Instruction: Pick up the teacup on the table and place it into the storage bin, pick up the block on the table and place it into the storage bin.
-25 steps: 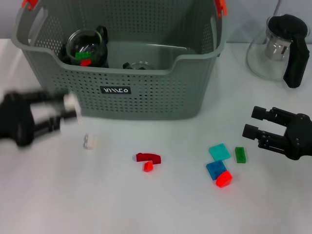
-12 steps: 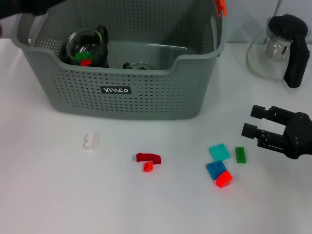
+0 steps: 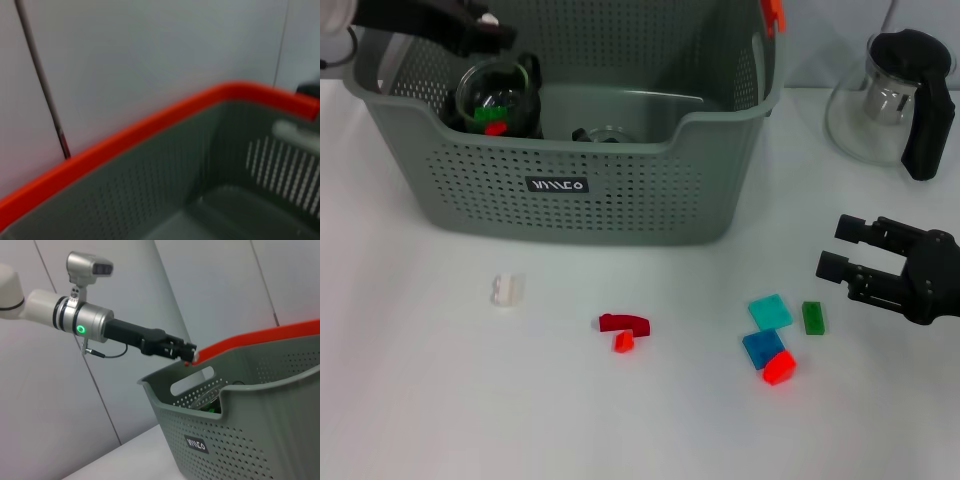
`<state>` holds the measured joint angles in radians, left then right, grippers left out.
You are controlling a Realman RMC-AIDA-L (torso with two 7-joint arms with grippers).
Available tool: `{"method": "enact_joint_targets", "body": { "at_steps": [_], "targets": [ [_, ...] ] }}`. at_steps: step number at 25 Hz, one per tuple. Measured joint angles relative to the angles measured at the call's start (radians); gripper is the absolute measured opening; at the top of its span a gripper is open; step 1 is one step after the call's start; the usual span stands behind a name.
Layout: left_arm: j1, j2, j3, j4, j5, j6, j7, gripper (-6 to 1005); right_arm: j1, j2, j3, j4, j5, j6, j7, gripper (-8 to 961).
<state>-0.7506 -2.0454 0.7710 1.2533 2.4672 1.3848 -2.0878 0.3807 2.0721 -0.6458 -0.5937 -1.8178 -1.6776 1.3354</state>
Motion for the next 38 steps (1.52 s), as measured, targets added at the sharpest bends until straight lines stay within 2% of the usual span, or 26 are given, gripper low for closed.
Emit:
{"method": "enact_joint_targets", "body": {
  "at_steps": [4, 10, 16, 20, 23, 24, 27, 28, 29, 31, 33, 35, 37, 38],
  "targets": [
    [-0.012, -0.022, 0.032, 0.003, 0.084, -0.052, -0.035, 459, 0.0, 0.0, 0.0, 0.0, 0.0, 0.001, -0.001, 760],
    [-0.01, -0.033, 0.096, 0.005, 0.171, -0.11, -0.113, 466, 0.001, 0.0, 0.0, 0.0, 0.0, 0.003, 0.0, 760],
    [-0.001, -0.051, 0.096, 0.039, 0.162, -0.127, -0.117, 493, 0.003, -0.001, 0.0, 0.0, 0.0, 0.004, 0.0, 760],
    [0.039, -0.071, 0.078, 0.125, 0.095, -0.128, -0.114, 583, 0.003, -0.001, 0.001, 0.0, 0.0, 0.004, 0.0, 760],
    [0.113, -0.089, 0.006, 0.206, -0.092, -0.124, -0.071, 580, 0.002, -0.001, 0.001, 0.0, 0.003, 0.004, -0.001, 760],
    [0.148, -0.091, -0.024, 0.211, -0.198, -0.112, -0.041, 580, 0.002, -0.001, 0.002, 0.0, 0.004, 0.004, -0.002, 760],
    [0.248, -0.071, -0.101, 0.103, -0.623, -0.002, 0.091, 577, 0.002, -0.001, 0.002, 0.0, 0.005, 0.003, -0.004, 760],
    [0.248, -0.071, -0.101, 0.103, -0.623, -0.002, 0.091, 576, 0.002, 0.0, 0.002, 0.0, 0.005, 0.003, -0.005, 760],
    [0.276, -0.06, -0.167, -0.037, -0.821, 0.123, 0.197, 575, 0.003, 0.001, 0.002, 0.0, 0.005, 0.003, -0.006, 760],
    [0.284, -0.053, -0.25, -0.19, -0.925, 0.247, 0.305, 573, 0.004, 0.002, 0.002, 0.0, 0.006, 0.003, -0.007, 760],
    [0.29, -0.041, -0.313, -0.323, -0.955, 0.331, 0.397, 572, 0.004, 0.003, 0.001, 0.0, 0.007, 0.001, -0.007, 760],
    [0.305, -0.029, -0.358, -0.434, -0.911, 0.399, 0.497, 570, 0.004, 0.004, 0.002, 0.0, 0.007, -0.001, -0.007, 760],
    [0.332, -0.03, -0.379, -0.482, -0.833, 0.438, 0.594, 569, 0.004, 0.005, 0.001, 0.0, 0.005, -0.002, -0.007, 760],
    [0.355, -0.038, -0.383, -0.482, -0.789, 0.452, 0.649, 569, 0.004, 0.006, 0.001, 0.0, 0.004, -0.002, -0.007, 760]
  ]
}}
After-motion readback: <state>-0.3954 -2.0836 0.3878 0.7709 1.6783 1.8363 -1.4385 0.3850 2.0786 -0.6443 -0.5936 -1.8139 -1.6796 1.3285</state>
